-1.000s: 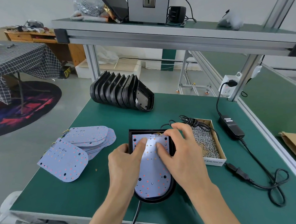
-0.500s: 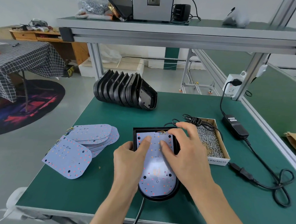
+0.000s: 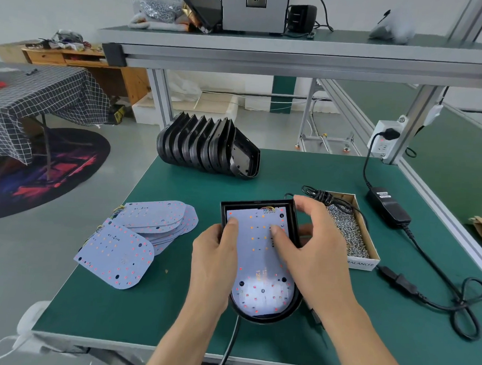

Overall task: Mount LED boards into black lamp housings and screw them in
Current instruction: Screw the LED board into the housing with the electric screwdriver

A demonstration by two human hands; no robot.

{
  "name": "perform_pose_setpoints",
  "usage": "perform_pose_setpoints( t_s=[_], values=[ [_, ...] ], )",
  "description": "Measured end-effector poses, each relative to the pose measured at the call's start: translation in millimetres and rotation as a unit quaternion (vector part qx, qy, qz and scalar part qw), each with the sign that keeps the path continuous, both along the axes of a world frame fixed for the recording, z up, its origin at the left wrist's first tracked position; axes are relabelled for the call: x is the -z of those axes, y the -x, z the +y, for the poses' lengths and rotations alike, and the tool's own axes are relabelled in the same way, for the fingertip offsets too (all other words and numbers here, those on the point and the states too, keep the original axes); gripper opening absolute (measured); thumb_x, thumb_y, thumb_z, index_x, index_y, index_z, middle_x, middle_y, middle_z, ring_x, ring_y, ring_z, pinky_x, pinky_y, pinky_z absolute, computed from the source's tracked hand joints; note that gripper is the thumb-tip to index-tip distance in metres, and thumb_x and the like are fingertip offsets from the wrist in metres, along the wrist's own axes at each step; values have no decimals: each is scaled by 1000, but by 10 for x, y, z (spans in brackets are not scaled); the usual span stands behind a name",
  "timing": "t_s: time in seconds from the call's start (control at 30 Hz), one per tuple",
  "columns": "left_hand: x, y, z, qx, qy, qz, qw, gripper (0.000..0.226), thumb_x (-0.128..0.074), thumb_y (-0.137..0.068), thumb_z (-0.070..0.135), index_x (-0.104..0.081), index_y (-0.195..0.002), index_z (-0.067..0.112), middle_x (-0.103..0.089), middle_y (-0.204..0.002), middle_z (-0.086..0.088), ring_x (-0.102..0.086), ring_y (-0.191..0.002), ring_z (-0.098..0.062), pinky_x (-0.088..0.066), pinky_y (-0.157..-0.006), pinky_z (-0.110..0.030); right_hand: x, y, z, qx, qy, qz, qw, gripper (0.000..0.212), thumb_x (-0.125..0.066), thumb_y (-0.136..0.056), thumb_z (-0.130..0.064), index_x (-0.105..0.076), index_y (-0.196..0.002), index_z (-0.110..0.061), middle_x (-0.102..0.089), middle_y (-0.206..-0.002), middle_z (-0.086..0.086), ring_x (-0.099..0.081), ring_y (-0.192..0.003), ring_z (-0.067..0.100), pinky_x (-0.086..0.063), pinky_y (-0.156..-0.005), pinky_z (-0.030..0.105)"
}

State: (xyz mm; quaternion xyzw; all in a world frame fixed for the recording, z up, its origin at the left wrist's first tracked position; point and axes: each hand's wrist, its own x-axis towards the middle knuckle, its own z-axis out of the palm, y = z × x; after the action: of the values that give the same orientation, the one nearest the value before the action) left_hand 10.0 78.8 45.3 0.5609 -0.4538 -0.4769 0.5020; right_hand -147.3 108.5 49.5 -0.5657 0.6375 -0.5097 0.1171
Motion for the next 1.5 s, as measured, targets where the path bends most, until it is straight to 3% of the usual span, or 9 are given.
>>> perform_pose_setpoints(
  t_s=[0.17,0.3,0.4,0.53,0.83,1.0,1.13,1.23,1.5],
  values=[
    [38,-55,-25,-4,-31,65,997,49,-59,-103,38,-28,-73,15,-28,-74,-2,-24,-70,-20,-24,-65,-32,37,119,117,-18,-35,-104,994,34,-70,-97,-34,-63,-130,-38,-68,-120,-27,-72,-93,4,-53,-84,18],
    [65,-120,-89,-17,-59,99,993,46,-60,-102,42,-47,-85,1,-41,-88,2,-30,-82,-21,-24,-79,-39,258,414,302,89,-142,62,984,11,-59,-100,-33,-70,-102,-31,-73,-96,-14,-67,-87,13,-49,-75,34],
    [84,-132,-130,-17,-81,105,991,30,-63,-100,41,-53,-88,17,-44,-87,1,-36,-82,-19,-28,-79,-37,430,385,410,104,-305,238,916,36,-49,-98,-60,-67,-103,-29,-70,-106,-5,-66,-96,26,-47,-72,35],
    [132,-87,-135,10,-104,126,987,27,-66,-100,27,-63,-92,2,-74,-86,-13,-70,-81,-31,-59,-82,-48,439,261,418,95,-331,276,897,62,-36,-85,-81,-57,-109,-28,-61,-112,-6,-64,-108,24,-50,-74,36],
    [123,-133,-127,17,-120,124,985,20,-66,-101,23,-69,-107,4,-79,-105,-13,-73,-106,-39,-56,-97,-61,287,125,111,72,-402,236,882,41,-62,-94,-50,-38,-94,-17,-68,-106,8,-67,-103,37,-40,-68,36],
    [149,-148,-147,12,-123,120,985,14,-66,-101,23,-72,-103,10,-81,-100,-5,-76,-100,-32,-59,-95,-57,287,377,65,-43,-353,-88,930,20,-72,-90,-34,-69,-89,-14,-70,-73,7,-66,-62,21,-51,-59,34],
    [196,-158,-173,9,-123,119,985,12,-66,-102,22,-75,-103,14,-81,-99,-3,-78,-94,-28,-60,-92,-54,280,374,74,-106,-258,-383,881,25,-74,-79,-22,-66,-94,-4,-61,-73,12,-63,-58,26,-55,-55,37],
    [203,-175,-174,7,-120,117,986,12,-66,-101,23,-75,-103,15,-81,-98,-3,-79,-92,-26,-61,-88,-51,229,317,28,-91,-206,-437,871,27,-69,-90,-14,-63,-114,-2,-73,-88,13,-62,-56,24,-52,-49,31],
    [156,-215,-142,18,-116,110,987,13,-66,-102,24,-74,-106,14,-81,-103,-3,-77,-100,-29,-58,-97,-57,105,307,30,-69,-230,-548,801,68,-47,-99,-69,-72,-117,-9,-70,-81,20,-68,-64,26,-56,-54,31]
  ],
)
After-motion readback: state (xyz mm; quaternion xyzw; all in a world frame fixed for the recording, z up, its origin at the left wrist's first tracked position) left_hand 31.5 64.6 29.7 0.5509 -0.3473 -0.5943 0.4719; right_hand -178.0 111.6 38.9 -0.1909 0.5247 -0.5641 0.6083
